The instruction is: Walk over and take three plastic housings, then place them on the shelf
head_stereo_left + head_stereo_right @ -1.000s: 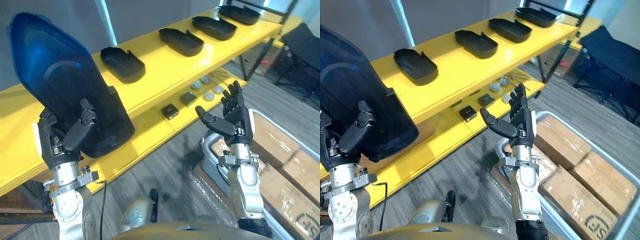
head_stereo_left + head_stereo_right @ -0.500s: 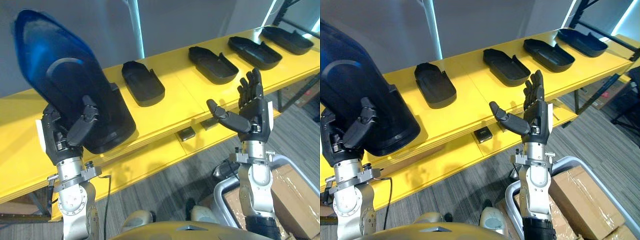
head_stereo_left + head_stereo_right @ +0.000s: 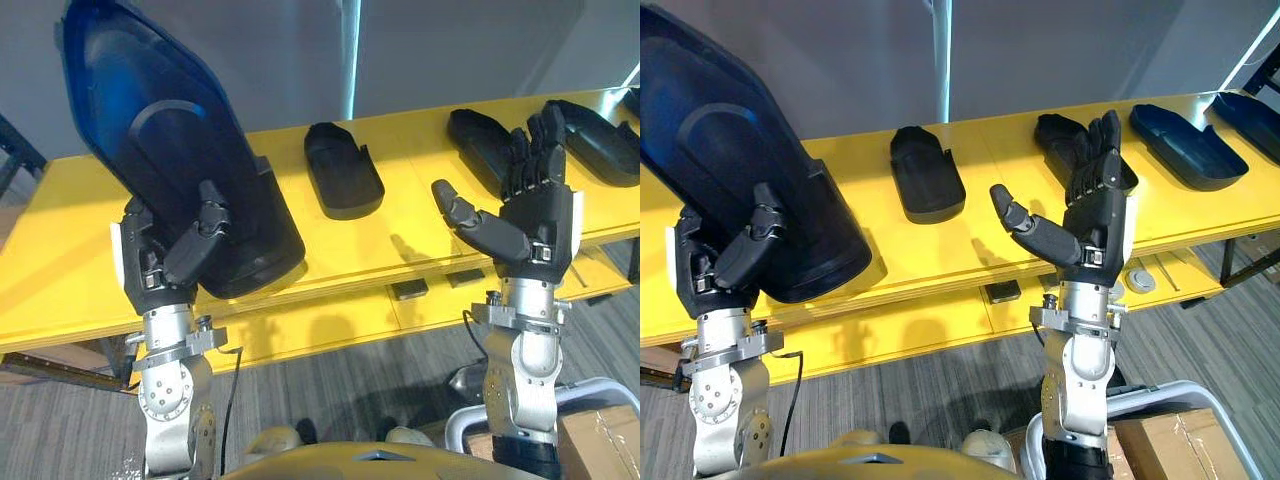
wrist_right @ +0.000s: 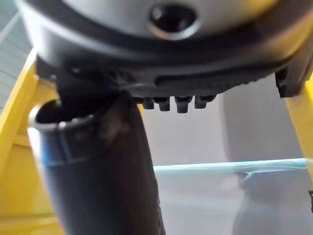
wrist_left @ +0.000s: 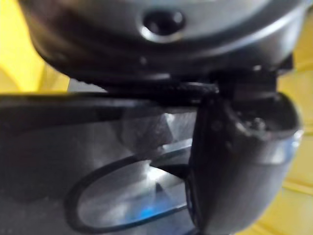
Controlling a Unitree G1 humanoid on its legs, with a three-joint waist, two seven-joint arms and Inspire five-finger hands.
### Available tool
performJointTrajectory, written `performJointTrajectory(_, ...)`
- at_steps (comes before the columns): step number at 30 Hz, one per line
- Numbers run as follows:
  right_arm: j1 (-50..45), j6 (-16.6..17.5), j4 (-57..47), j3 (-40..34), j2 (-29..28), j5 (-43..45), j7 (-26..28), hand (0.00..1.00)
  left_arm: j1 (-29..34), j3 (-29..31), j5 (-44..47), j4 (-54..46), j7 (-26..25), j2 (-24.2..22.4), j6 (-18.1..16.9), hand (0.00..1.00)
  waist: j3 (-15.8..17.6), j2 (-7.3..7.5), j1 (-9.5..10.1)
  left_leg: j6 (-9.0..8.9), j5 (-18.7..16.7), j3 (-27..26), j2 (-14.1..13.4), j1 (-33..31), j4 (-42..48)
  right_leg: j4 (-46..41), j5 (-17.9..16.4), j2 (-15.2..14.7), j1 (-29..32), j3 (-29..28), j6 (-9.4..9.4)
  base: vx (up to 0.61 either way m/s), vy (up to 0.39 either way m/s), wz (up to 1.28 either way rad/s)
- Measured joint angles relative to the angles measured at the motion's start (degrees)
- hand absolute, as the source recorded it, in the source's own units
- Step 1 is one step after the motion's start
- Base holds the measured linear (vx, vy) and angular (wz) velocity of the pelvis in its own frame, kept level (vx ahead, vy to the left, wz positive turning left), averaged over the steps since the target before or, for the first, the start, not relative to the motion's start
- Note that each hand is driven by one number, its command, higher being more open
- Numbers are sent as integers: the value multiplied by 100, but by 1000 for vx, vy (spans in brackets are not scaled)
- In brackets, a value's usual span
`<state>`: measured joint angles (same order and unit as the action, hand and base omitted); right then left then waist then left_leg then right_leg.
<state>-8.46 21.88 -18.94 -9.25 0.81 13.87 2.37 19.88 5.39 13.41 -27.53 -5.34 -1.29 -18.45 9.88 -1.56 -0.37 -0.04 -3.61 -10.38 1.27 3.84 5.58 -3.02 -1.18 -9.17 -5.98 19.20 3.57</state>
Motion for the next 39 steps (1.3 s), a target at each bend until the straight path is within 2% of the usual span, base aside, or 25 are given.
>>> performJointTrajectory(3, -85, 42, 15, -1, -64, 6, -65, 100, 159, 26, 24, 8, 53, -8, 29, 0, 143, -28, 25, -119, -168, 96, -74, -185, 440, -97, -44, 1, -45, 37, -31, -101, -14, 16)
performJointTrajectory(4, -64, 113, 18, 34, -54, 3, -70, 100, 159, 54, 69, 10, 116, -21, 30, 0, 248, 66, 23, -186, -362, 58, -110, -346, 788, -96, -51, -80, -72, 71, -43, -149, 63, 17)
performJointTrajectory(5, 8, 157, 20, 29, -65, 6, -100, 100, 147, 68, 227, 16, 228, 1, 25, 0, 325, 58, 14, 87, -590, -137, -309, -570, 1388, -160, -84, -181, -110, 93, -1, -160, 74, 15)
performJointTrajectory(6, 49, 164, 21, 35, -60, 7, -118, 100, 146, 67, 262, 33, 243, 6, 26, 0, 358, 104, 5, 143, -628, -182, -440, -688, 1617, -212, -111, -233, -113, 86, 18, -158, 144, -8)
performJointTrajectory(7, 124, 299, 24, 90, -11, 0, -170, 100, 147, 69, 245, 67, 252, -1, 26, 0, 379, 142, 10, 120, -614, -125, -811, -885, 1888, -348, -154, -456, -98, 11, 86, -109, 148, -19)
performJointTrajectory(8, 152, 336, 33, 126, 46, -2, -190, 100, 146, 75, 232, 70, 239, -3, 26, 0, 370, 123, 4, 102, -602, -85, -872, -889, 1878, -397, -171, -519, -52, -37, 122, -106, 204, -29)
performJointTrajectory(9, 177, 372, 39, 170, 109, -4, -224, 100, 146, 80, 219, 70, 235, -7, 24, 0, 348, 87, 10, 91, -596, -29, -955, -889, 1869, -441, -182, -582, -29, -93, 179, -43, 349, -45)
performJointTrajectory(10, 248, 392, 52, 282, 261, -10, -305, 100, 147, 119, 219, 75, 270, -24, 24, 0, 244, -88, 4, 68, -614, -34, -1130, -812, 1859, -469, -148, -683, 7, -272, 376, -27, 381, -44)
performJointTrajectory(11, 253, 414, 52, 311, 340, -14, -346, 100, 148, 119, 220, 75, 307, -35, 23, 0, 172, -206, -10, 66, -615, -56, -1178, -746, 1782, -465, -135, -685, 19, -332, 437, 20, 520, -41)
performJointTrajectory(12, 252, 472, 71, 318, 418, -26, -405, 100, 136, 121, 219, 78, 387, -38, -1, 0, 69, -362, -34, -256, -603, -65, -1175, -676, 1579, -472, -79, -688, 58, -401, 622, 80, 481, -27)
performJointTrajectory(13, 231, 487, 139, 355, 307, -66, -519, 100, 102, 157, 138, 110, 432, 46, -8, 0, -10, -262, -20, -424, -654, -228, -911, -576, 1498, -460, -47, -1009, 38, -570, 708, 125, 545, -14)
performJointTrajectory(14, 194, 492, 150, 414, 146, -62, -610, 100, 81, 197, 117, 109, 475, 143, -7, 0, -69, -55, -75, -277, -605, -301, -556, -539, 1268, -352, -26, -1274, 40, -698, 671, 135, 400, 5)
performJointTrajectory(16, 185, 490, 187, 449, 39, -68, -690, 100, -54, 294, 11, 134, 561, 213, 11, 0, -40, 66, -155, -115, -542, -266, -322, -529, 1086, -483, 275, -1380, 105, -575, 596, 115, 246, 29)
performJointTrajectory(18, 187, 477, 322, 447, -39, -282, -774, 100, -165, 414, -141, 135, 677, 266, 100, 0, -32, 58, -133, -38, -488, -273, -319, -527, 1055, -516, 747, -1356, 140, -427, 505, 103, 207, 20)
performJointTrajectory(19, 196, 477, 328, 450, -120, -361, -793, 100, -217, 469, -204, 135, 689, 317, 129, 0, -33, 60, -128, -19, -482, -272, -328, -515, 1001, -525, 876, -1330, 169, -358, 432, 101, 182, 12)
performJointTrajectory(20, 219, 477, 331, 479, -170, -422, -791, 100, -260, 516, -231, 135, 704, 385, 134, 0, -29, 53, -133, 6, -470, -280, -372, -518, 976, -534, 871, -1219, 220, -391, 410, 132, 120, 0)
performJointTrajectory(21, 221, 473, 336, 514, -179, -448, -769, 100, -334, 608, -227, 136, 716, 473, 196, 0, -24, 36, -138, 33, -450, -247, -482, -525, 931, -466, 684, -924, 258, -526, 397, 106, 39, -2)
performJointTrajectory(23, 241, 462, 333, 526, -176, -520, -751, 100, -521, 641, -215, 189, 705, 531, 340, 0, -46, 73, -125, 26, -436, -266, -550, -539, 907, -56, 552, -474, 78, -576, 311, 85, -25, -11)
performJointTrajectory(26, 256, 380, 302, 520, -180, -622, -681, 100, -681, 515, -231, 248, 663, 524, 658, 0, -71, 111, -172, -45, -404, -332, -524, -504, 801, 207, 575, -463, -31, -533, 332, 23, -20, -8)
performJointTrajectory(29, 169, 100, 229, 400, -180, -608, -574, 100, -618, 10, -302, 250, 596, 363, 1031, 0, -72, 111, -189, -156, -222, -357, -578, -213, 398, 206, 574, -379, -148, -510, 332, -20, -50, -3)
performJointTrajectory(31, 57, 92, 16, 442, -188, -558, -491, 100, -580, -80, -400, 249, 548, 273, 1151, 0, -83, 119, -160, -211, -144, -442, -598, -59, 123, 206, 528, -356, -166, -519, 328, -66, -50, -17)
performJointTrajectory(34, -23, 95, -403, 569, -273, -558, -351, 100, -593, -29, -564, 249, 203, 168, 1395, 0, -104, 133, -158, -243, -115, -719, -619, 144, -173, 213, 429, -381, -165, -512, 361, -66, -37, -23)
performJointTrajectory(36, -32, 102, -545, 632, -290, -555, -315, 100, -601, 4, -682, 269, -27, 152, 1648, 0, -149, 151, -187, -280, 4, -997, -684, 262, -342, 213, 391, -370, -162, -484, 363, -35, -37, -11)
performJointTrajectory(39, -94, 95, -559, 846, -294, -555, -269, 100, -704, 20, -731, 691, -336, 147, 2031, 0, -294, 152, -217, -342, 254, -1147, -681, 388, -710, 221, 386, -342, -111, -439, 355, -7, -7, -2)
